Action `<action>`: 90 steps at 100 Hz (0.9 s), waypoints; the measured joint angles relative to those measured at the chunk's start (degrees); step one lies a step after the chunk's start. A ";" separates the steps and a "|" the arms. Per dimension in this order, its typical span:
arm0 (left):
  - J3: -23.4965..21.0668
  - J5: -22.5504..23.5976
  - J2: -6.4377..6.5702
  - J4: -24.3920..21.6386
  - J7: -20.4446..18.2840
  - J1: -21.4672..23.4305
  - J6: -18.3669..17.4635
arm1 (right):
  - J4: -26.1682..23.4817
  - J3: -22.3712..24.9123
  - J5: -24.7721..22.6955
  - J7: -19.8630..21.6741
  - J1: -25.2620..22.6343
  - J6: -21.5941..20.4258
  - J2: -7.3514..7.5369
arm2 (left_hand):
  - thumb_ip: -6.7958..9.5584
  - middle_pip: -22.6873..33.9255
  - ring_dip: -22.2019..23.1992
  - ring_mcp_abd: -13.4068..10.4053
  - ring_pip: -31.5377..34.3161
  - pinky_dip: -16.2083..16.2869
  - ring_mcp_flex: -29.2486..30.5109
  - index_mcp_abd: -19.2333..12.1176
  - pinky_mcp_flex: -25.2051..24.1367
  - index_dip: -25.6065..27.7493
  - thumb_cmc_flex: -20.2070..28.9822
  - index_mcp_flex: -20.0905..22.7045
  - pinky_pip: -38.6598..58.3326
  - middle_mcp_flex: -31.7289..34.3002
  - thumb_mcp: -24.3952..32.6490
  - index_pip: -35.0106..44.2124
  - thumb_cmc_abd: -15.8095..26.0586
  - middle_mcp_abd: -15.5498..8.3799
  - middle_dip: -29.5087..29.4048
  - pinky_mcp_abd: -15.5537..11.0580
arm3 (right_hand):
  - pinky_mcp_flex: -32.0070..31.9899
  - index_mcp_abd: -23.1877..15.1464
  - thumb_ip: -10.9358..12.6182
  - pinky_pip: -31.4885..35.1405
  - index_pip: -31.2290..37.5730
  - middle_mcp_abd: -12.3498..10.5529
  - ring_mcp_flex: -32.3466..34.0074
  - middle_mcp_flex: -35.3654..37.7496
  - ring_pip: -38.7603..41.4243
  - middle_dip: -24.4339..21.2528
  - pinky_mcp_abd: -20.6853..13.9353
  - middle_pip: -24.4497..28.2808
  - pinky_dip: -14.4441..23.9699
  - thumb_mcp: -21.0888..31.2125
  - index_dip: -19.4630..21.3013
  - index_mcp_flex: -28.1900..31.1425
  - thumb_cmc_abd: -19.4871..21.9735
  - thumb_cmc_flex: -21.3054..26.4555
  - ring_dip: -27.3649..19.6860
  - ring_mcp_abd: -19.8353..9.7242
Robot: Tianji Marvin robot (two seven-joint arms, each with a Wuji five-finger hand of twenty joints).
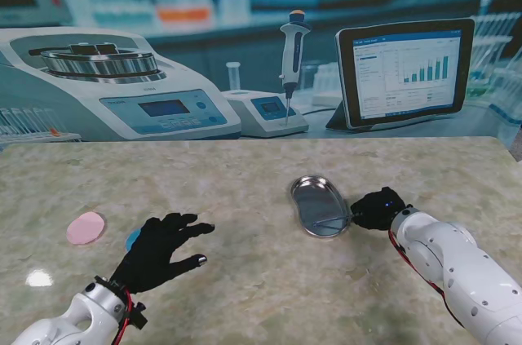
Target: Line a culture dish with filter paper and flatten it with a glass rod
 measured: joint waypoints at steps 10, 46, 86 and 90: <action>-0.02 -0.19 0.00 0.02 -0.04 0.00 0.04 | -0.09 0.00 -0.11 0.04 0.00 -0.10 0.04 | 0.00 0.00 0.00 0.00 0.00 0.00 0.00 0.00 0.35 0.00 0.00 0.00 0.00 0.00 0.00 0.00 0.00 0.00 0.00 0.00 | -1.14 -0.33 -0.16 0.00 0.07 0.00 -2.29 -1.76 -1.60 -2.90 -0.57 -2.71 -0.09 1.57 -1.48 -1.93 -1.66 0.03 -2.64 0.37; -0.20 -0.51 -0.03 0.07 -0.14 -0.02 0.14 | -0.68 -0.22 -1.46 0.38 0.10 -0.55 0.28 | 0.00 0.00 0.00 0.00 0.00 0.00 0.00 0.00 0.57 0.00 0.00 0.00 0.00 0.00 0.00 0.00 0.00 0.00 0.00 0.00 | -4.77 0.17 -0.78 -0.02 -1.70 0.15 -7.87 -8.15 -9.85 -11.84 -1.32 -10.62 -2.13 6.80 -5.72 -8.34 -6.61 -2.88 -7.42 1.23; -0.29 -1.03 -0.05 0.09 -0.29 0.00 0.36 | -1.88 0.58 -2.50 0.80 -0.23 -0.97 0.30 | 0.00 0.00 0.00 0.00 0.00 0.00 0.00 0.00 0.57 0.00 0.00 0.04 0.00 0.00 0.00 0.00 0.00 0.00 0.00 0.00 | -14.40 9.35 1.47 -8.88 -24.77 5.22 -21.04 -24.64 -35.69 -33.71 -0.79 -28.77 -8.60 9.00 -10.66 -15.39 -6.52 -12.00 -21.68 3.10; -0.29 -1.06 -0.05 0.09 -0.34 0.00 0.39 | -2.09 0.78 -2.70 0.84 -0.34 -1.00 0.30 | 0.00 0.00 0.00 0.00 0.00 0.00 0.00 0.00 0.57 0.00 0.00 0.04 -0.01 0.00 0.00 0.00 0.00 0.00 0.00 0.00 | -15.64 9.81 1.48 -11.44 -26.87 5.84 -22.26 -25.67 -38.78 -36.00 -0.09 -30.82 -10.02 8.57 -11.91 -16.97 -6.52 -12.09 -23.27 3.57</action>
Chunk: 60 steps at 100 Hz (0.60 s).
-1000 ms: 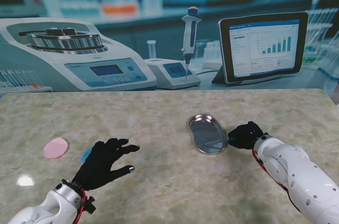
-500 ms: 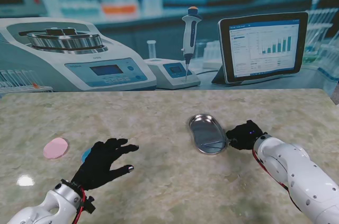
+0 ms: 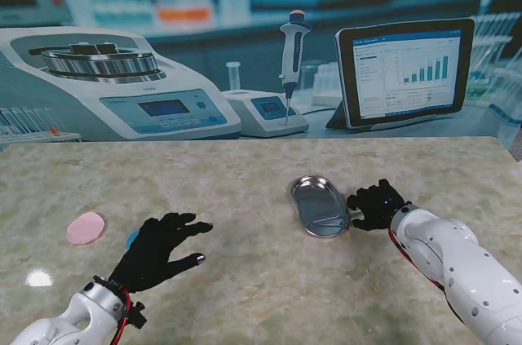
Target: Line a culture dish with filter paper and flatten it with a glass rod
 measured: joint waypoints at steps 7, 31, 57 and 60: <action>-0.01 -0.07 0.00 0.00 -0.05 0.00 0.02 | -0.69 0.68 -0.36 0.39 -0.43 -0.04 0.00 | 0.00 0.00 0.00 0.00 0.00 0.00 0.00 0.00 0.00 0.00 0.00 0.00 0.00 0.00 0.00 0.00 0.00 0.00 0.00 0.00 | -2.38 0.55 0.01 -5.12 -3.66 0.68 -2.67 -2.97 -6.18 -4.65 1.02 -4.48 -2.90 -1.22 -2.62 -1.19 0.01 -0.62 -2.80 0.60; -0.06 -0.91 -0.01 0.02 -0.27 0.02 0.03 | -8.31 7.90 -0.43 3.21 -5.67 -0.73 -0.67 | 0.00 0.00 0.00 0.00 0.00 0.00 0.00 0.00 -0.07 0.00 0.00 0.00 0.00 0.00 0.00 0.00 0.00 0.00 0.00 0.00 | -9.08 1.59 0.03 -23.67 -11.44 0.90 -9.30 -10.12 -23.45 -15.54 3.05 -15.27 -15.62 -4.96 -7.90 -5.50 1.38 -1.48 -12.35 1.64; 0.75 -3.65 -0.01 0.05 -1.11 -0.03 0.62 | -21.49 13.35 8.76 2.78 -14.63 1.20 -2.08 | 0.00 -1.28 -0.04 0.00 0.00 -0.48 0.00 0.00 -0.68 -2.09 0.00 -0.21 -0.06 -0.03 0.00 -4.00 0.01 0.00 -1.17 0.00 | -11.81 2.71 0.52 -31.15 -14.26 1.49 -11.83 -10.92 -28.07 -19.81 3.06 -19.65 -22.61 -8.70 -10.35 -7.97 2.73 -1.03 -16.57 1.75; 0.95 -3.59 -0.01 0.06 -0.99 -0.06 0.67 | -22.75 13.47 9.44 1.97 -15.60 1.51 -2.29 | 0.00 -1.34 -0.04 0.00 0.00 -0.49 -0.01 0.00 -0.76 -2.16 0.00 -0.22 -0.06 -0.03 0.00 -4.09 0.01 0.00 -1.19 0.00 | -12.16 2.77 0.52 -31.85 -14.91 1.67 -12.27 -10.94 -28.09 -20.60 3.06 -20.35 -23.49 -9.11 -10.81 -7.97 2.73 -0.99 -17.17 1.94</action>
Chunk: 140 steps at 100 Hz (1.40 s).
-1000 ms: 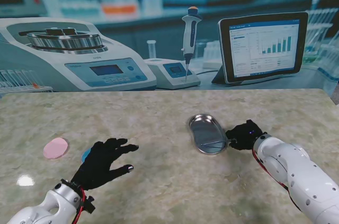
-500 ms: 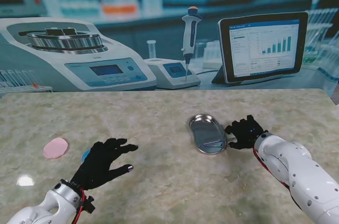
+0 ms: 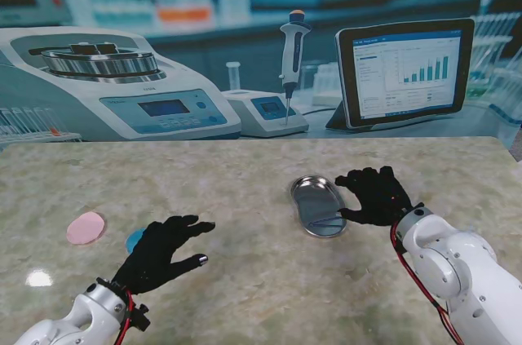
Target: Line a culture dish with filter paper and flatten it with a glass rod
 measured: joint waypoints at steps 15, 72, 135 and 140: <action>1.20 -0.49 -0.08 0.29 1.24 -0.28 0.22 | -4.99 -0.20 4.88 -3.98 -4.16 1.34 -1.01 | 0.00 -0.75 -0.43 0.00 0.00 -0.05 -0.96 0.00 -0.60 -0.61 0.00 -0.83 -0.15 -0.60 0.00 -1.27 0.00 0.00 -0.34 0.00 | -1.16 0.05 0.01 -2.06 -0.71 0.54 -1.81 -1.37 -1.35 -1.59 0.01 -1.43 -2.61 -0.72 -0.97 0.00 0.00 0.78 -1.28 0.49; 4.03 -4.02 -0.89 0.45 4.46 -0.07 1.89 | -10.24 -12.21 18.96 -16.13 -10.45 4.21 -4.14 | 0.00 -7.98 -3.57 -2.10 -0.94 -6.45 -4.50 0.00 -0.66 -3.88 -0.09 -3.30 -3.10 -3.56 -0.45 -6.96 0.27 -1.24 -1.82 -1.04 | -4.41 -3.49 1.15 -8.20 -1.44 0.91 -7.63 -6.55 -5.28 -5.37 0.95 -6.69 -9.22 -2.28 -1.82 -6.58 1.32 3.46 -3.87 1.57; 8.35 -6.23 -2.70 2.18 13.43 0.91 5.90 | -2.52 -17.88 29.83 -19.70 -10.09 -3.01 -6.29 | -0.12 -10.34 -12.91 -4.74 -3.00 -15.52 -4.51 0.00 0.19 -5.73 -0.90 -3.30 -6.06 -4.17 -0.58 -10.43 0.73 -2.69 -6.67 -3.15 | -4.77 -8.94 1.24 -15.21 -20.89 -3.31 -9.93 -6.66 -11.17 -7.66 1.27 -18.33 -12.24 -8.31 -4.55 -5.98 4.87 2.85 -5.63 -1.12; 8.54 -6.20 -2.79 2.23 13.88 0.96 6.01 | -2.09 -18.00 30.13 -20.28 -10.27 -3.52 -6.41 | -0.12 -10.34 -12.91 -4.74 -3.00 -15.55 -4.51 0.00 0.19 -5.73 -0.90 -3.30 -6.06 -4.17 -0.59 -10.43 0.74 -2.69 -6.67 -3.15 | -4.79 -9.05 1.25 -15.29 -20.89 -3.32 -9.93 -6.66 -11.31 -7.66 1.27 -18.34 -12.25 -8.35 -4.88 -5.98 4.87 2.76 -5.63 -1.13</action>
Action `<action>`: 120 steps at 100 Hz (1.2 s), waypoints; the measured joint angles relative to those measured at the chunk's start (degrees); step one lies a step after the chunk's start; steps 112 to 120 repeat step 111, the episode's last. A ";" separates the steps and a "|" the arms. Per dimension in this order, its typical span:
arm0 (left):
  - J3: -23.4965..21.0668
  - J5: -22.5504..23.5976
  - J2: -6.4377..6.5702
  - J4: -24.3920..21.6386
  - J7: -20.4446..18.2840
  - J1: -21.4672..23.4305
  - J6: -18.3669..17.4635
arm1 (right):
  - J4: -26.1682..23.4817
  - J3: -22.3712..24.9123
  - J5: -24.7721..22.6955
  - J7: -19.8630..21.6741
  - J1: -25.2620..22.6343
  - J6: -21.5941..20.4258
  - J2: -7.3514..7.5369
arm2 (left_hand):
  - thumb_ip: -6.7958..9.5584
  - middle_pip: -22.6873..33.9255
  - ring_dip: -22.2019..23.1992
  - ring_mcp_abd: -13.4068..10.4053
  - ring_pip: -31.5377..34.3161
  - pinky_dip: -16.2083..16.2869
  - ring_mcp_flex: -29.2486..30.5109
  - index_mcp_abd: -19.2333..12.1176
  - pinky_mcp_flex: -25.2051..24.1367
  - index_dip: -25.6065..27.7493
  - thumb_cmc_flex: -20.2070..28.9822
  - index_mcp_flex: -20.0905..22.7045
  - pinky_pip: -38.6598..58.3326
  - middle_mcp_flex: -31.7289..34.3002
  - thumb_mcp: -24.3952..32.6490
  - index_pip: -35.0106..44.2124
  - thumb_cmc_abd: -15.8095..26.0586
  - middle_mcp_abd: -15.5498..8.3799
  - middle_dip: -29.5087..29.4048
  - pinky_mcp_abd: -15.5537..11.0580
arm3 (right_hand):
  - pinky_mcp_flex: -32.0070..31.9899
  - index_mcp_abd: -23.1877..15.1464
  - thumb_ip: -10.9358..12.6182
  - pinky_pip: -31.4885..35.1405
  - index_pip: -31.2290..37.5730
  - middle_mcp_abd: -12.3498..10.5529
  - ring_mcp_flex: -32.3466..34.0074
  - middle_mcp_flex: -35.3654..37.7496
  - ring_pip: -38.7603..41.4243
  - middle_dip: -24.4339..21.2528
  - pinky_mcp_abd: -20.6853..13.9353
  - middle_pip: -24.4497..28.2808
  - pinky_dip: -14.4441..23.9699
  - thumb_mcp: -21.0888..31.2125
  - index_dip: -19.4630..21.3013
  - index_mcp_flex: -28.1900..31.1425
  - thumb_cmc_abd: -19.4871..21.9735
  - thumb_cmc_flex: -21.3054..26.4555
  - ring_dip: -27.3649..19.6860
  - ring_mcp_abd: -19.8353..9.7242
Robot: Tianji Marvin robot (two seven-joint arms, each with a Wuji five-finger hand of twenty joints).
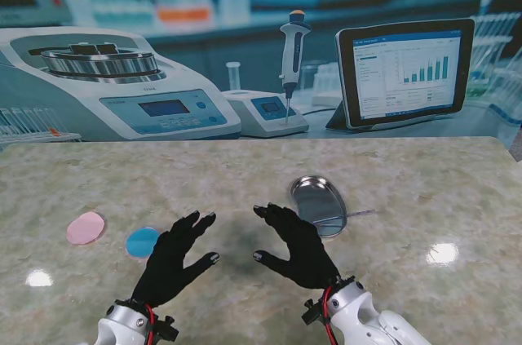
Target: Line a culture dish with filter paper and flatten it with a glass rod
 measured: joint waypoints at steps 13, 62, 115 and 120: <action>0.30 0.11 -0.18 0.21 0.78 0.07 0.34 | 0.30 0.27 0.88 -0.54 -0.73 -0.89 -0.26 | 0.00 0.00 0.00 -0.01 0.00 -0.57 0.00 0.00 0.01 -0.01 0.00 0.00 0.00 0.00 0.00 -0.06 0.02 0.00 -0.22 0.00 | -0.08 -0.52 0.04 -1.31 0.00 -0.04 0.00 -0.01 -1.03 0.00 -0.02 -0.79 0.00 -1.17 -3.70 0.04 0.62 -0.39 -0.11 -0.07; 0.52 -0.39 -0.68 -0.31 2.66 1.25 0.47 | -0.01 0.72 1.19 0.50 -1.48 -3.13 -0.16 | 0.01 -0.43 -0.51 -0.01 0.00 -0.65 0.00 0.00 0.02 -0.12 0.00 0.00 -0.01 -0.01 -0.01 -0.73 0.05 0.00 -0.79 -0.01 | -0.34 -1.10 0.60 -4.14 -0.07 -0.64 -0.50 -0.65 -2.50 0.00 -0.06 -3.02 0.03 -2.06 -11.50 0.06 2.02 -1.65 -0.52 -0.50; 0.31 -0.33 -0.72 -0.80 2.53 1.42 -0.08 | 0.36 0.26 1.34 0.24 -1.07 -3.59 -0.17 | 0.01 -0.43 -0.52 -0.01 0.00 -1.92 0.00 0.00 0.03 -0.12 0.00 0.00 -0.01 -0.01 -0.01 -0.73 0.05 0.00 -0.79 -0.01 | -0.34 -1.15 0.64 -4.19 -0.09 -0.64 -0.50 -0.65 -2.50 0.16 -0.07 -3.64 0.73 -2.03 -12.38 0.07 2.02 -1.65 -0.52 -0.50; 0.31 -0.33 -0.72 -0.80 2.53 1.42 -0.08 | 0.36 0.26 1.34 0.24 -1.07 -3.59 -0.17 | 0.01 -0.43 -0.52 -0.01 0.00 -1.92 0.00 0.00 0.03 -0.12 0.00 0.00 -0.01 -0.01 -0.01 -0.73 0.05 0.00 -0.79 -0.01 | -0.34 -1.15 0.64 -4.19 -0.09 -0.64 -0.50 -0.65 -2.50 0.16 -0.07 -3.64 0.73 -2.03 -12.38 0.07 2.02 -1.65 -0.52 -0.50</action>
